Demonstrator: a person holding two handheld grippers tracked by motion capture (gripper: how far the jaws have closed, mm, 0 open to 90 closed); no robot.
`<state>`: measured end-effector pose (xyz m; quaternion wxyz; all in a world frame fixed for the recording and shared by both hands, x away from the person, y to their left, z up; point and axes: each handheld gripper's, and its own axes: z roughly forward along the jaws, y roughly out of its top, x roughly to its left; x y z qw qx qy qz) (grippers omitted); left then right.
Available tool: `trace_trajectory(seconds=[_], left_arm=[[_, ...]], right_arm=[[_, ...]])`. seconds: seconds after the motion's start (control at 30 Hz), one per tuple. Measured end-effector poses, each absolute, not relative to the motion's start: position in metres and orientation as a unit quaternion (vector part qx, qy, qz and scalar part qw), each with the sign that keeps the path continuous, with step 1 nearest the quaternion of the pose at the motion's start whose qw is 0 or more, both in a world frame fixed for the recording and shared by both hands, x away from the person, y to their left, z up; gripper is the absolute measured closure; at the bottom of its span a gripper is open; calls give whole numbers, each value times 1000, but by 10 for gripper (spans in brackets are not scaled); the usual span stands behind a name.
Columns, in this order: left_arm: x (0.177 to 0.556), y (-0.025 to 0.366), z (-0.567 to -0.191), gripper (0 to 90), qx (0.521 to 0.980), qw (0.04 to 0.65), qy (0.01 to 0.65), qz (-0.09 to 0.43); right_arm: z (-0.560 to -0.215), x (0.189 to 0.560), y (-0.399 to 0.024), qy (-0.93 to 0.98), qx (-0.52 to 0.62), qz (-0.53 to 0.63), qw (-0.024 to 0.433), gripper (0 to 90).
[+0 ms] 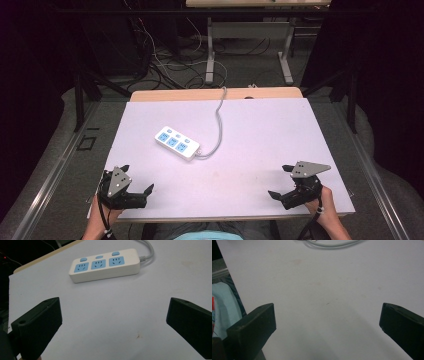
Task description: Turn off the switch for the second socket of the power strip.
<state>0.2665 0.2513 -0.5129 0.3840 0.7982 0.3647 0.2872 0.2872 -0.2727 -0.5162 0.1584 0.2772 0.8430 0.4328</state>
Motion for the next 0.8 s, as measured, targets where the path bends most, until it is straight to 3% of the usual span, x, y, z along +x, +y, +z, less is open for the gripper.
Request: trace_trajectory(seconds=[0.8], left_arm=[[291,239,-507,1,799,372,372,290]], right_arm=[[-518,287,-270,844,280,431,154,5]])
